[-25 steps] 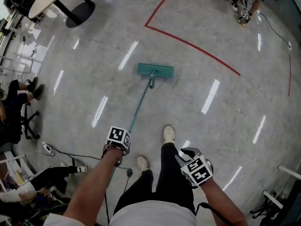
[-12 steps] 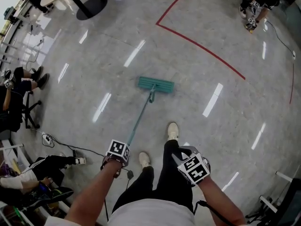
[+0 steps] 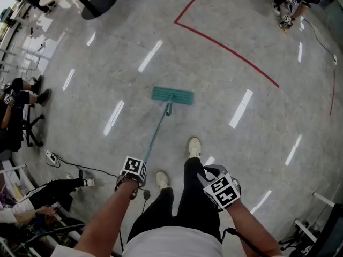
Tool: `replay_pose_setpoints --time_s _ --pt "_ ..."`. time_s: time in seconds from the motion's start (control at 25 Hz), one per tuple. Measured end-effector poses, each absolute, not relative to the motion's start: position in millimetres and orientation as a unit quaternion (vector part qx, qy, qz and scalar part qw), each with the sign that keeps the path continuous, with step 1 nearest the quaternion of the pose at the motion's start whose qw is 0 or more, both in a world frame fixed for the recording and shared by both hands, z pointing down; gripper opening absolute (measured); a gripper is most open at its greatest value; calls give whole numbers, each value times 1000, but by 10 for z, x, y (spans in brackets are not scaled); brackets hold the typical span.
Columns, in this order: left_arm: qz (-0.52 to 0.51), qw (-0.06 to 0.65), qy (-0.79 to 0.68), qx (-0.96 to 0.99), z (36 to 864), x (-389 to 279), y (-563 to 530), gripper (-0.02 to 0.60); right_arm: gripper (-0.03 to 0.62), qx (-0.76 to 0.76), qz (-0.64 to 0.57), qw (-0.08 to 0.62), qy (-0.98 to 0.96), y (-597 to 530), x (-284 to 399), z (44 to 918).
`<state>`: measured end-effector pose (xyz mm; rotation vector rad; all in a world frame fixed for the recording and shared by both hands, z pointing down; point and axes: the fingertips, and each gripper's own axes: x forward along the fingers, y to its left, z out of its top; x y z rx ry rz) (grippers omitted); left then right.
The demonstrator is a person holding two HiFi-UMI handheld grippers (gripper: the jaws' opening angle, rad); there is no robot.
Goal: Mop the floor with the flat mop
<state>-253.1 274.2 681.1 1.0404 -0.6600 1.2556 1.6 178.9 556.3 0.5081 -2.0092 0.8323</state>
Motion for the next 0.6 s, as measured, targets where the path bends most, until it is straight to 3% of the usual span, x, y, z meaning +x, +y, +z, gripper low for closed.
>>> replay_pose_setpoints --time_s 0.6 --pt "544 638 -294 458 6834 -2387 1774 44 121 210 350 440 -800 1402 305 5565"
